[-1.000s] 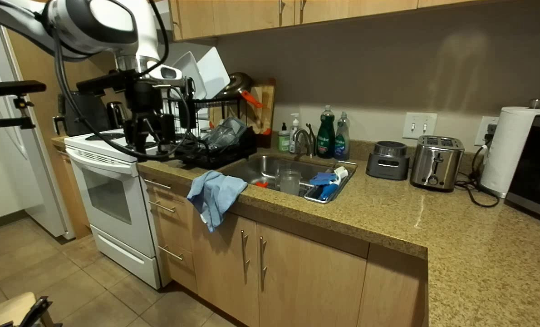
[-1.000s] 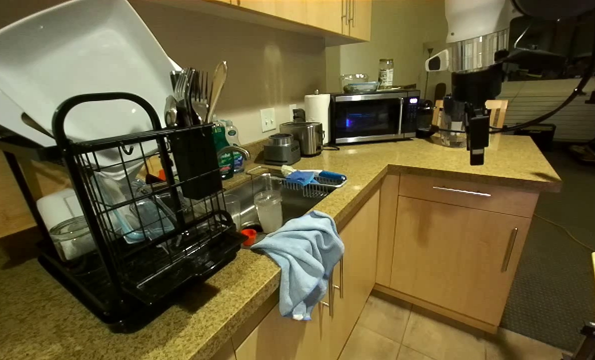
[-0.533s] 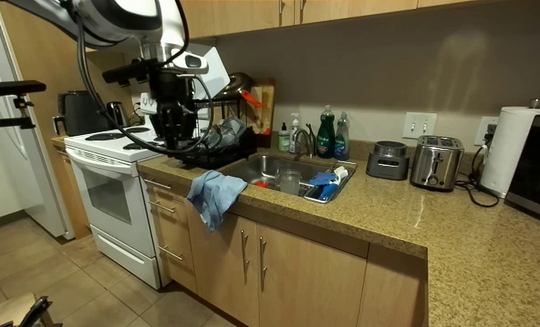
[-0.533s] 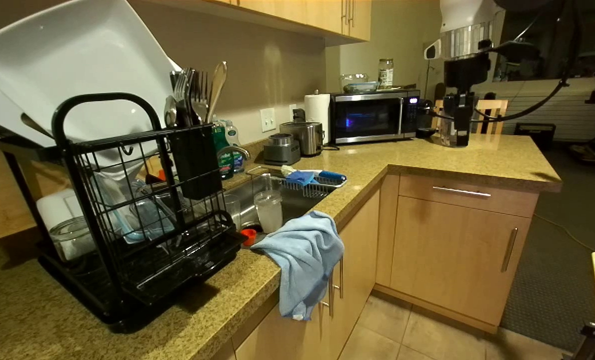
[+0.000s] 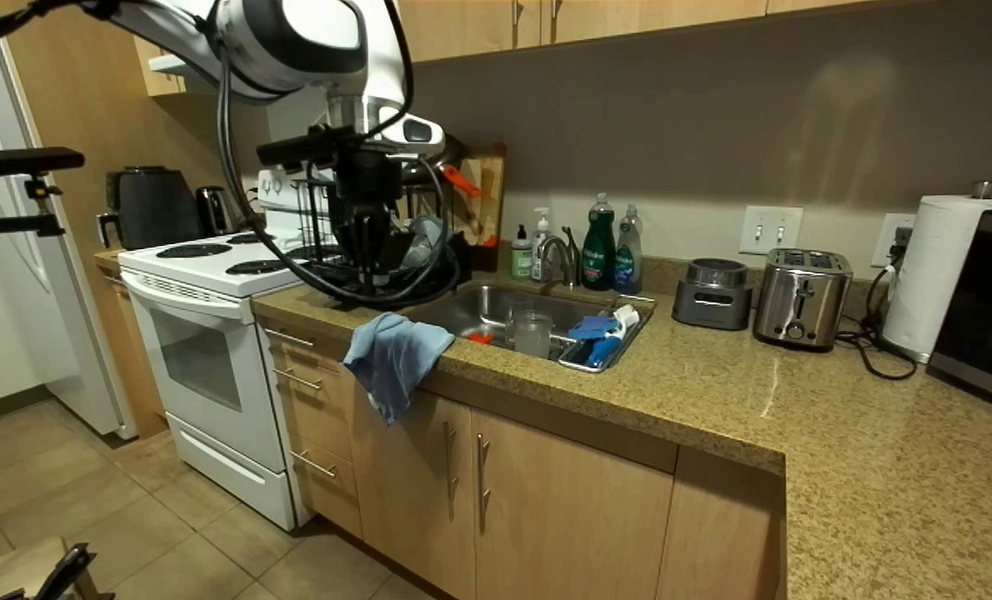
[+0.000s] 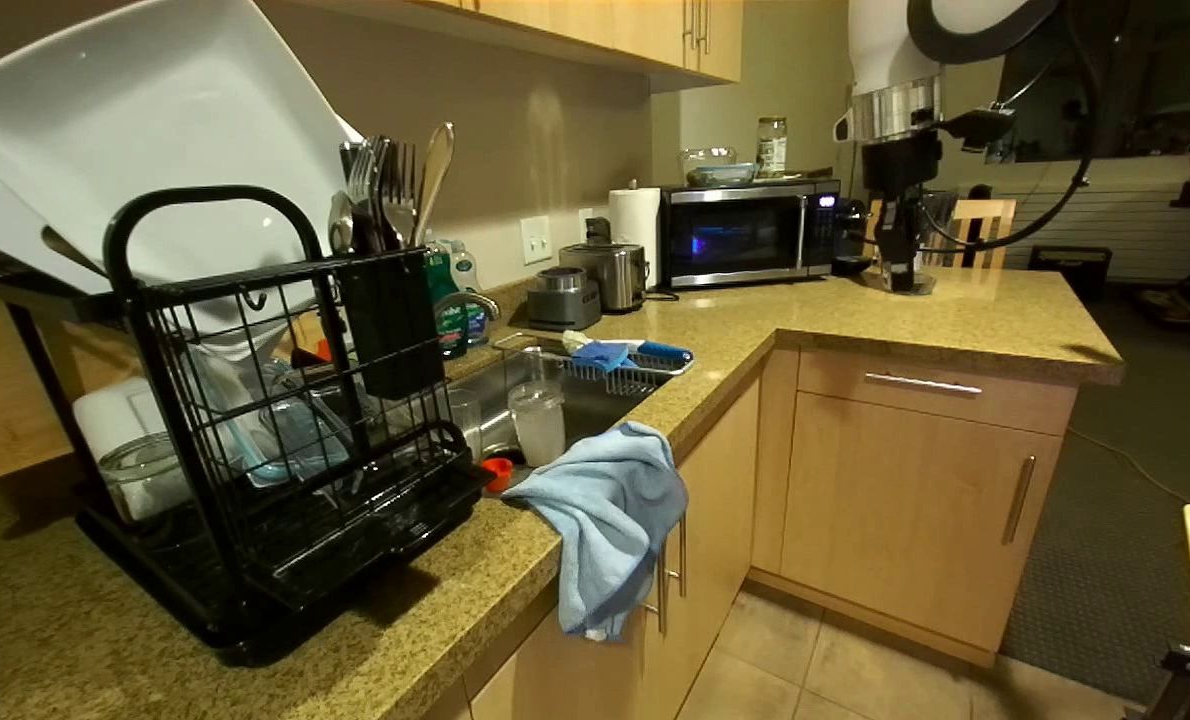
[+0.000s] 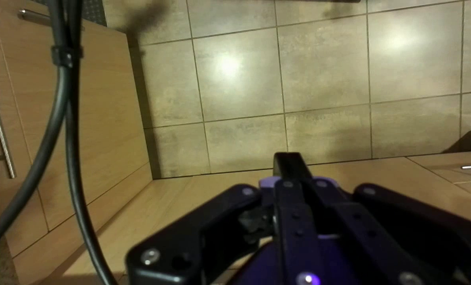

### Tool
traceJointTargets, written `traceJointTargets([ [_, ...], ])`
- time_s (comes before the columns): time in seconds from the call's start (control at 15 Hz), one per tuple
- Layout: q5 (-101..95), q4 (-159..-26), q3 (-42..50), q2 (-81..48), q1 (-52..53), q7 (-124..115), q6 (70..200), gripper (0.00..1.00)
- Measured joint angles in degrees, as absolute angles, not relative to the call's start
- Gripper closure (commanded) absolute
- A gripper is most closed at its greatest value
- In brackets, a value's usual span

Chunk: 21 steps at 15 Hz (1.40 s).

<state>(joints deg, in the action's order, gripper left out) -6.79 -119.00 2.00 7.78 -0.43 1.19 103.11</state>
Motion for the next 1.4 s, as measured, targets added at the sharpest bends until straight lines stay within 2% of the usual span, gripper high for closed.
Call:
traceJointTargets([
  [0.07, -6.79, -118.09, 2.34, 6.57, -0.70, 1.18, 103.11, 0.74],
  [0.2, -6.79, -116.21, 2.99, 4.13, -1.21, 1.04, 103.11, 0.69],
  [0.53, -6.79, -112.50, 3.92, -0.17, -2.12, 0.69, 103.07, 0.36],
  [0.87, -7.31, -112.88, 1.26, 2.41, -0.44, 0.71, 102.32, 0.04],
  [1.0, -7.62, -113.88, -0.32, 4.77, 0.91, 0.71, 101.31, 0.00],
  [1.4, -7.66, -117.48, -4.59, 10.95, 4.62, 0.76, 100.18, 0.00],
])
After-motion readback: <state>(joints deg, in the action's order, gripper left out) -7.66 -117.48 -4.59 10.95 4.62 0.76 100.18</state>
